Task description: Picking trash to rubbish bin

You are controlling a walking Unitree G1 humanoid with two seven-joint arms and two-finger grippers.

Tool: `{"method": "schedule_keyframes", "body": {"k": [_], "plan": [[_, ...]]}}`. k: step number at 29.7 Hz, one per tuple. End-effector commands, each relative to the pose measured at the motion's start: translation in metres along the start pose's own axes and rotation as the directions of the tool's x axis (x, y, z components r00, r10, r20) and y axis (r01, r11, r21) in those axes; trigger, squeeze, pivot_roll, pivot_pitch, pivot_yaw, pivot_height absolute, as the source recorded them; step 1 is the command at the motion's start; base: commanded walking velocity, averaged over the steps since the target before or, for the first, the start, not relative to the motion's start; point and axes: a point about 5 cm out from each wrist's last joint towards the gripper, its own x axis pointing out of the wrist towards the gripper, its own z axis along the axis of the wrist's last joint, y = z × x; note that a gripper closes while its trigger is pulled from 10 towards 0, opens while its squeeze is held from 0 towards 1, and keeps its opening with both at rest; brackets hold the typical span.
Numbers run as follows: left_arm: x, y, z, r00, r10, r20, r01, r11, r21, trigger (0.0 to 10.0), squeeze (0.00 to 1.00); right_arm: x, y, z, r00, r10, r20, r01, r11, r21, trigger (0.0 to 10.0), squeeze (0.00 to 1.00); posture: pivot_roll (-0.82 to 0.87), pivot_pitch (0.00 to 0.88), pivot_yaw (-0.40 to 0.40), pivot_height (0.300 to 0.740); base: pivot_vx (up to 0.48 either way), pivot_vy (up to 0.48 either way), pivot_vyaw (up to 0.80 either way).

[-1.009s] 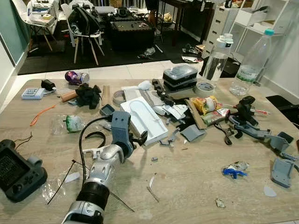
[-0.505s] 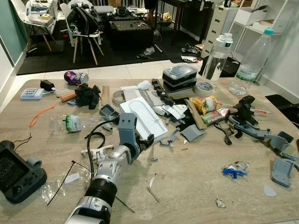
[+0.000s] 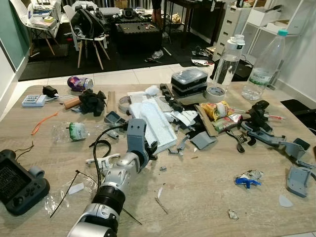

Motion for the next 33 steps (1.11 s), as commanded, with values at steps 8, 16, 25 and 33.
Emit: {"method": "schedule_keyframes", "body": {"k": [8, 16, 25, 33], "plan": [[0.001, -0.013, -0.001, 0.995, -0.087, 0.045, 0.090, 0.994, -0.065, 0.0, 0.00, 0.000, -0.001, 0.001, 1.000, -0.007, 0.001, 0.007, 1.000, 0.002, 10.0, 0.00, 0.03, 0.000, -0.009, 0.740, 0.000, 0.000, 0.00], [-0.017, -0.036, 0.062, 0.833, -0.325, 0.448, 0.450, 0.868, -0.208, 0.0, 0.00, 0.000, 0.000, 0.002, 1.000, -0.007, 0.002, 0.007, 1.000, -0.006, 10.0, 0.00, 0.03, 0.000, -0.011, 0.740, 0.000, 0.000, 0.00], [-0.046, -0.036, 0.085, 0.657, -0.478, 0.583, 0.649, 0.752, -0.115, 10.0, 0.00, 0.000, 0.001, 0.003, 1.000, -0.003, 0.003, 0.003, 1.000, -0.019, 10.0, 0.00, 0.04, 0.000, -0.020, 0.740, 0.000, 0.000, 0.00], [-0.051, -0.036, 0.075, 0.677, -0.503, 0.538, 0.644, 0.759, -0.101, 10.0, 0.00, 0.000, 0.000, 0.004, 1.000, 0.000, 0.003, 0.000, 0.999, -0.033, 10.0, 0.00, 0.06, 0.000, -0.032, 0.740, -0.200, 0.000, 0.00]]}}
